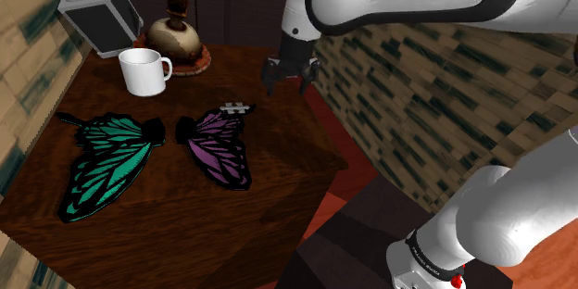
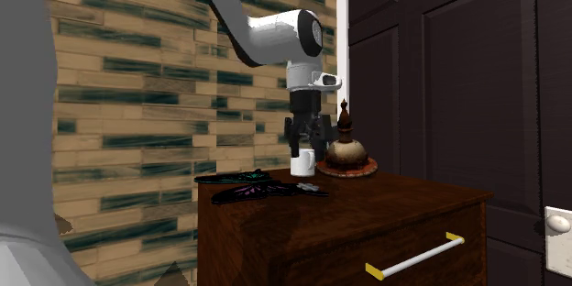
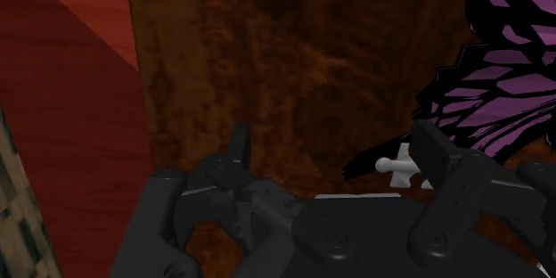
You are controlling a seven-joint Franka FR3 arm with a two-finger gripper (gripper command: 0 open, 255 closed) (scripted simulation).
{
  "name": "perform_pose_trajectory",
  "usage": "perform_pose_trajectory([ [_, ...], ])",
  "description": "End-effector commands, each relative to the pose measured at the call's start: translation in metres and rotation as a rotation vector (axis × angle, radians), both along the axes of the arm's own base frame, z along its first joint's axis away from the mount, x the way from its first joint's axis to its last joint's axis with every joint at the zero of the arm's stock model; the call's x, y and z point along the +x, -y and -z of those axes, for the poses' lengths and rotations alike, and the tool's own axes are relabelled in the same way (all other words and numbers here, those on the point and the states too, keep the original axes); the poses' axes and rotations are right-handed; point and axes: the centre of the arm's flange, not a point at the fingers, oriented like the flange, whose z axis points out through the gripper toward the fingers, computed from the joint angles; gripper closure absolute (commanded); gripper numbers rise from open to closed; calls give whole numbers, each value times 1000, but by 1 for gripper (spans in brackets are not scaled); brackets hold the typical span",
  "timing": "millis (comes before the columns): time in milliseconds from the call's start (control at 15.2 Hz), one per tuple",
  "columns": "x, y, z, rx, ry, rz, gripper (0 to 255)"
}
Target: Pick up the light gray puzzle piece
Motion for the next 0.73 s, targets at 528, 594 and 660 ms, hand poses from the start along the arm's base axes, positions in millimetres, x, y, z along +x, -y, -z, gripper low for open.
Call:
perform_pose_trajectory([
  [528,95,-77,50,32,-10,77,0],
  [594,97,-78,51,33,-10,78,0],
  [660,97,-78,56,33,-10,78,0],
])
